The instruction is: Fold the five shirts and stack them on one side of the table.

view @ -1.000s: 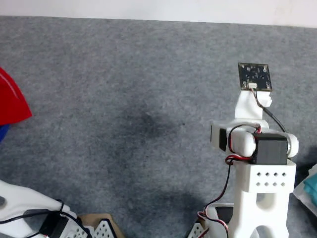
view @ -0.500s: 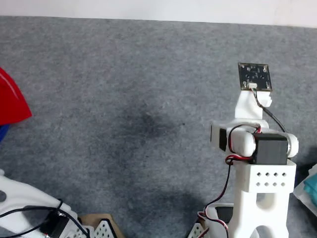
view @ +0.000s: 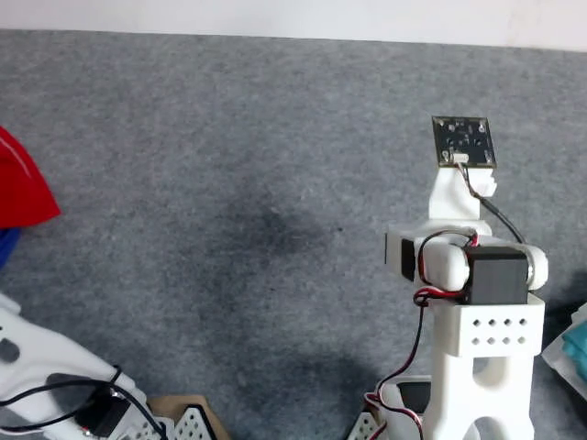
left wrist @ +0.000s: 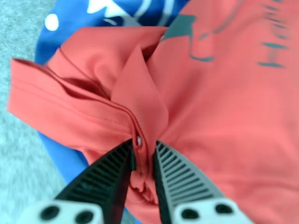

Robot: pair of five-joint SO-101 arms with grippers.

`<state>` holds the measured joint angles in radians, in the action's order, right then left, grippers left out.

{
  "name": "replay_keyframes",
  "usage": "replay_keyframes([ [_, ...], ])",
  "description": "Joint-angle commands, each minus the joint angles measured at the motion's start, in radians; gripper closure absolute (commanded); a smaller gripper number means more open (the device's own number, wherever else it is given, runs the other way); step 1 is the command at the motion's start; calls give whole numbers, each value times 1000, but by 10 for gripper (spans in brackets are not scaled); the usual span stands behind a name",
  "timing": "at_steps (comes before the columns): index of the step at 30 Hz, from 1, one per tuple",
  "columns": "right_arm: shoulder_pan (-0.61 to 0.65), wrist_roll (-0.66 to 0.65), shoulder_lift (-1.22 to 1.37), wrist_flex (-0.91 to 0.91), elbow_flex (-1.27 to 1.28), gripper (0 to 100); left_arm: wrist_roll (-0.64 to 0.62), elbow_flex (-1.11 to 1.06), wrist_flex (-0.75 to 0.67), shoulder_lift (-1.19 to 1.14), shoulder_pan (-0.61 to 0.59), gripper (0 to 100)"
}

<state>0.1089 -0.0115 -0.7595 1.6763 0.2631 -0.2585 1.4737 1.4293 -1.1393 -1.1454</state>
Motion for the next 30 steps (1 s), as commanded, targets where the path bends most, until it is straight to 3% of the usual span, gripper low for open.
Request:
replay_keyframes([
  [1,8,-11,2,-16,-1,761,3,197,242,45,101,994],
  [5,8,-11,1,-47,53,761,3,182,342,148,179,994],
  [14,7,-11,1,-163,171,761,3,182,345,265,348,994],
  [25,8,-3,1,-263,189,761,9,147,345,265,940,994],
  [30,5,-3,-4,-381,312,761,9,147,345,236,1208,994],
])
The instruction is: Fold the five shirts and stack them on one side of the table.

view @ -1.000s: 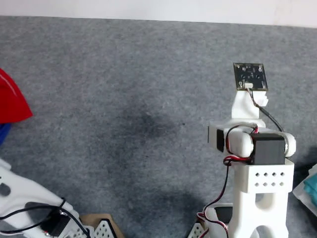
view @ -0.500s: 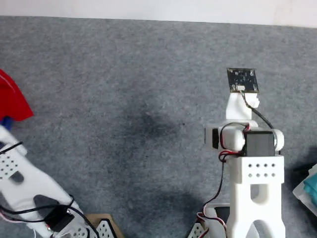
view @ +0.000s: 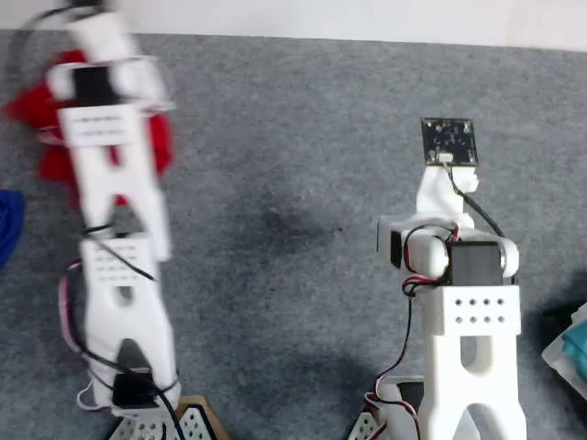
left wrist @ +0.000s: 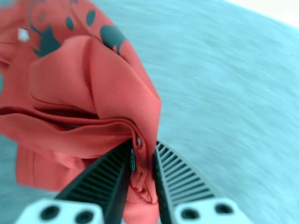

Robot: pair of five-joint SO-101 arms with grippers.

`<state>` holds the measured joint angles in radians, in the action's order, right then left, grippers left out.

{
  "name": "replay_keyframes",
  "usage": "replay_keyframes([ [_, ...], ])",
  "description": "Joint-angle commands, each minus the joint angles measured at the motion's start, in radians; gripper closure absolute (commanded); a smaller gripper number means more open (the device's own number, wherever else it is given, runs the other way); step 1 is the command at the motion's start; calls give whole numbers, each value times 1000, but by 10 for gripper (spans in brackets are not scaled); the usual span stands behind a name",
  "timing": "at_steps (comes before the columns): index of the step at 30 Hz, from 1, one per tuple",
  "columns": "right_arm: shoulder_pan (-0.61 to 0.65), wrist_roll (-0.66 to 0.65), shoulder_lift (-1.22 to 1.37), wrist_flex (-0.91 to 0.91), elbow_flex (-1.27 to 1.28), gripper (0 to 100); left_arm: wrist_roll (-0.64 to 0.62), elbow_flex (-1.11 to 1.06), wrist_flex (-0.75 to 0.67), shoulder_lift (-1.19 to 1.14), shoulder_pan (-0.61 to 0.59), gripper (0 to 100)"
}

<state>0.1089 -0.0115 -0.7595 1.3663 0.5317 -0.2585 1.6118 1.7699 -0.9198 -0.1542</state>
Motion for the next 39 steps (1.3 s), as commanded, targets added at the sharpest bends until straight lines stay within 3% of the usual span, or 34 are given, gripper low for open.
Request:
replay_keyframes([
  [1,4,-3,-7,-96,73,761,9,8,5,16,265,994],
  [8,4,-2,-7,-182,151,761,9,48,3,131,506,993],
  [13,4,61,-7,-182,151,761,9,48,-6,337,539,990],
  [19,5,68,-4,-209,151,761,9,45,-137,552,433,993],
  [24,8,68,1,-211,151,761,11,42,-81,582,366,993],
  [27,8,68,1,-211,151,761,11,16,2,516,331,993],
  [33,8,68,2,-211,151,761,11,-193,5,323,189,993],
  [39,28,68,4,-282,186,761,11,-229,5,131,59,992],
])
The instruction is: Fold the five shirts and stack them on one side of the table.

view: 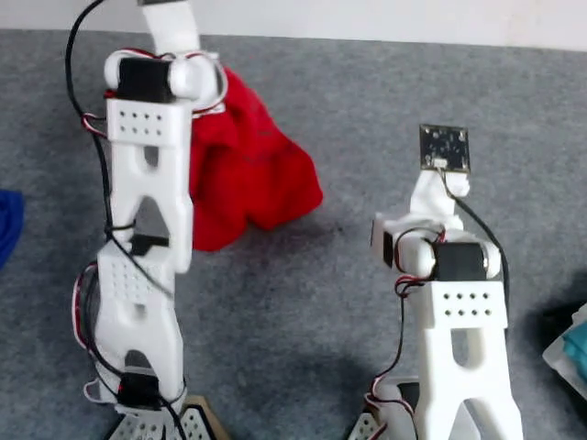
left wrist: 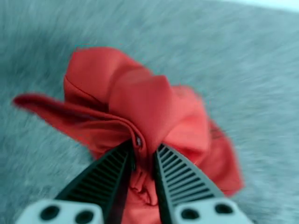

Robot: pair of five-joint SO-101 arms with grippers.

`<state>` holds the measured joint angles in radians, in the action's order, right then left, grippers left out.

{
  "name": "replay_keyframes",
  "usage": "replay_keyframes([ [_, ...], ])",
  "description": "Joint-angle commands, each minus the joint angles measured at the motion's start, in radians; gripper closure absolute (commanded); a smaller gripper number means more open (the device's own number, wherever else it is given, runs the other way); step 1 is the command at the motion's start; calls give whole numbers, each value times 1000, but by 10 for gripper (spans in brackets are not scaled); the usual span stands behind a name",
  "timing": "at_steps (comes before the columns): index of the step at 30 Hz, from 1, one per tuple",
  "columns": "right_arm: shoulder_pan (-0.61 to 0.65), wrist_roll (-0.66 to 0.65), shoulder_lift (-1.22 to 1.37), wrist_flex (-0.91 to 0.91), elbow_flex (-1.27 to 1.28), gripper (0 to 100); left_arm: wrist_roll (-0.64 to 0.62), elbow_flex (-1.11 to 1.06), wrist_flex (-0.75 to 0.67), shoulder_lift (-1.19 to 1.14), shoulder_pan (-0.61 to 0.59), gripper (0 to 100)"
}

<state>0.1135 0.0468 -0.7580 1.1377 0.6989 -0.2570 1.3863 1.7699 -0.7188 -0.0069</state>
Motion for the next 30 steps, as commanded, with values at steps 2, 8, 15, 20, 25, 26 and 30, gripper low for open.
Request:
replay_keyframes([
  [2,53,5,2,-107,70,761,9,-2,5,-116,-137,989],
  [8,114,2,1,-194,171,761,6,-2,5,-154,-240,841],
  [15,136,2,1,-193,177,761,9,-2,5,-160,-338,579],
  [20,136,2,1,-193,180,761,9,-2,3,-162,-490,694],
  [25,136,2,1,-193,182,761,8,-10,-104,-165,-591,856],
  [26,136,2,1,-193,182,761,8,-18,-144,-173,-598,879],
  [30,140,2,1,-216,180,761,6,-77,-322,-268,-582,891],
])
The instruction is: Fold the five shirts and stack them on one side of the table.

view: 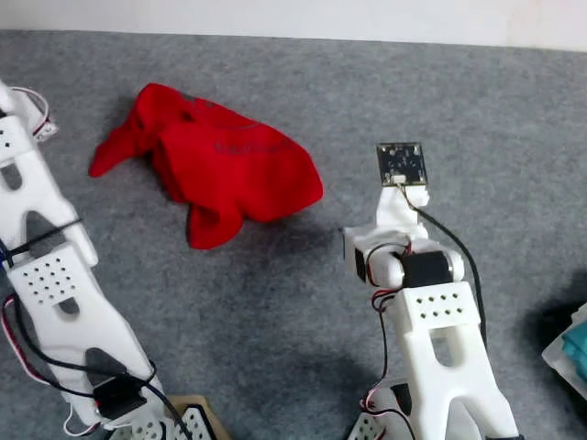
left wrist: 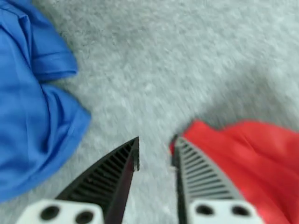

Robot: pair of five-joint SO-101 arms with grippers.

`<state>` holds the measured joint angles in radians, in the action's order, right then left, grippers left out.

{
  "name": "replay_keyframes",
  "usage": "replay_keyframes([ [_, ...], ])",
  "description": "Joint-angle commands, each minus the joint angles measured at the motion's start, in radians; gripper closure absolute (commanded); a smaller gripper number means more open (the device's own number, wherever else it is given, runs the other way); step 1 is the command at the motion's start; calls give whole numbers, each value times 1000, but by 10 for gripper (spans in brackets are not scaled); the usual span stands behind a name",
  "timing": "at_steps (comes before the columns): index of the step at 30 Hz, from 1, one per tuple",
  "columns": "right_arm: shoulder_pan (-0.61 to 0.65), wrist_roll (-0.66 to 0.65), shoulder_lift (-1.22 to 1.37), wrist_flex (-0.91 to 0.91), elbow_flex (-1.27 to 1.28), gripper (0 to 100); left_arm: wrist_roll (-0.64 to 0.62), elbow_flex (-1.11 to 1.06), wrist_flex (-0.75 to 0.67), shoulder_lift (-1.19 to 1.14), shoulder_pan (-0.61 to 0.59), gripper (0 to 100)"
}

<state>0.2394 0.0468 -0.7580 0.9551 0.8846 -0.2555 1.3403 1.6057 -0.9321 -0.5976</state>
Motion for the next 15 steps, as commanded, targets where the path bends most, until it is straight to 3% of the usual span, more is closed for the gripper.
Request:
replay_keyframes([
  [1,22,0,1,-44,-5,761,5,-38,-186,-85,18,891],
  [10,170,-89,1,-85,-7,761,0,54,-207,-229,119,891],
  [15,185,-91,1,-93,-4,761,0,84,-230,-292,162,891],
])
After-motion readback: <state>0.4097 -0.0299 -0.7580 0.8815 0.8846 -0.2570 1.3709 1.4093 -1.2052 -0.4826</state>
